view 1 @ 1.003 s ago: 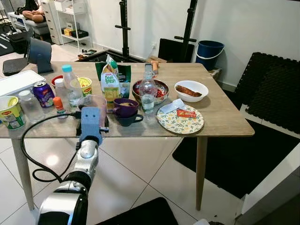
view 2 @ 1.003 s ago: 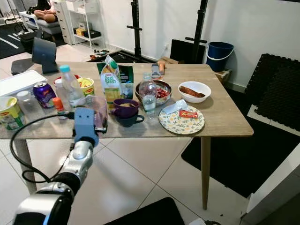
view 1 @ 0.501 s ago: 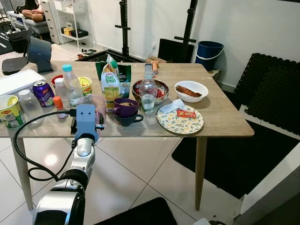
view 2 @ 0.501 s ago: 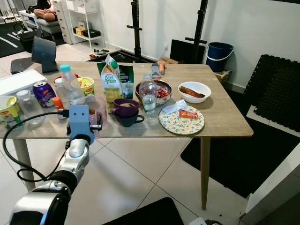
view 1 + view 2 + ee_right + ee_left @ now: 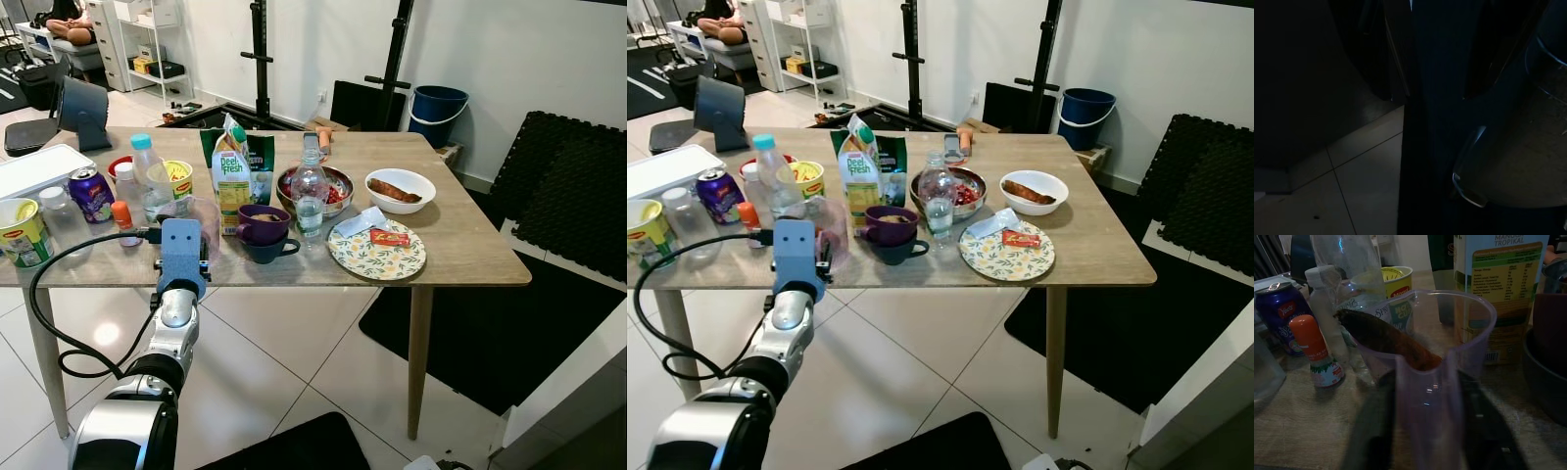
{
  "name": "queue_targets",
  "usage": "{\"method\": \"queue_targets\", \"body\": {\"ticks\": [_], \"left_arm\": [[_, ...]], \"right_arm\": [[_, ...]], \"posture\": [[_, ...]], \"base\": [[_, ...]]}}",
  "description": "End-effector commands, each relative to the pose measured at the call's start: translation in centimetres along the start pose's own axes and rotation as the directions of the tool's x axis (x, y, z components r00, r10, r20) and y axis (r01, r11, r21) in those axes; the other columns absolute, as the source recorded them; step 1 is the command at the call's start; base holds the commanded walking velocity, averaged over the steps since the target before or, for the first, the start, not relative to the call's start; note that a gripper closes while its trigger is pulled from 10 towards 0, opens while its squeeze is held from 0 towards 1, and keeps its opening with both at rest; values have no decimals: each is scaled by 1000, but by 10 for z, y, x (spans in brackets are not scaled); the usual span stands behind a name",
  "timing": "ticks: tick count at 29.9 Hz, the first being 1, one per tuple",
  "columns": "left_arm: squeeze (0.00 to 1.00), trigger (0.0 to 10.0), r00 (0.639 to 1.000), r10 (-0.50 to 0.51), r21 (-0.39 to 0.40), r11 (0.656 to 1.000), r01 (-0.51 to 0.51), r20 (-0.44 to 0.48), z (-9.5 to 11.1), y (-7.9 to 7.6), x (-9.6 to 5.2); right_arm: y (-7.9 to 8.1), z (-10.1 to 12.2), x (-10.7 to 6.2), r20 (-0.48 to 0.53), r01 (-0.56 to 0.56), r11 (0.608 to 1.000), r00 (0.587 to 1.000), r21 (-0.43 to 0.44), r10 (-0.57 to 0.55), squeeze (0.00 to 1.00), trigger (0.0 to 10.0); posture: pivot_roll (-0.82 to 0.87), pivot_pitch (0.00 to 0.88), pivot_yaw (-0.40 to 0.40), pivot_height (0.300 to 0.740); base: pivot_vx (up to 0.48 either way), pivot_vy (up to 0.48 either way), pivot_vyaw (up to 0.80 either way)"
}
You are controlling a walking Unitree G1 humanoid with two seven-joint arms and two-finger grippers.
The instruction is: Restocking fridge
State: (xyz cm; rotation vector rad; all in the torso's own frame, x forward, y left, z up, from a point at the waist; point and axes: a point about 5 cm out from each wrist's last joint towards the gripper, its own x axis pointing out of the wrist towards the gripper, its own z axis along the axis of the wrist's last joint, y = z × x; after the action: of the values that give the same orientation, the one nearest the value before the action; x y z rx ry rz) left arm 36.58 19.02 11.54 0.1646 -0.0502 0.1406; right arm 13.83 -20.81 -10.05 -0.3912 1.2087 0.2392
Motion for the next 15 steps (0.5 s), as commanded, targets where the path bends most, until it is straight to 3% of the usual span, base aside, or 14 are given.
{"method": "queue_targets", "body": {"ticks": [1,13,15], "left_arm": [[0,0,1000,-11,13,1000,11,-23,-8,0,-4],[0,0,1000,-10,7,1000,10,-22,-7,-1,-4],[0,4863,999,-27,-11,1000,26,-20,-8,-4,-5]], "right_arm": [[-1,-1,0,1,4,1000,1000,-1,-4,0,10000],[0,0,0,2,2,1000,1000,0,-2,0,10000],[0,0,0,3,2,1000,1000,-2,-2,0,10000]], "posture": [[-18,0,-27,740],[-16,0,-28,740],[-16,0,-29,740]], "base": [[0,0,0],[0,0,0],[0,0,0]]}}
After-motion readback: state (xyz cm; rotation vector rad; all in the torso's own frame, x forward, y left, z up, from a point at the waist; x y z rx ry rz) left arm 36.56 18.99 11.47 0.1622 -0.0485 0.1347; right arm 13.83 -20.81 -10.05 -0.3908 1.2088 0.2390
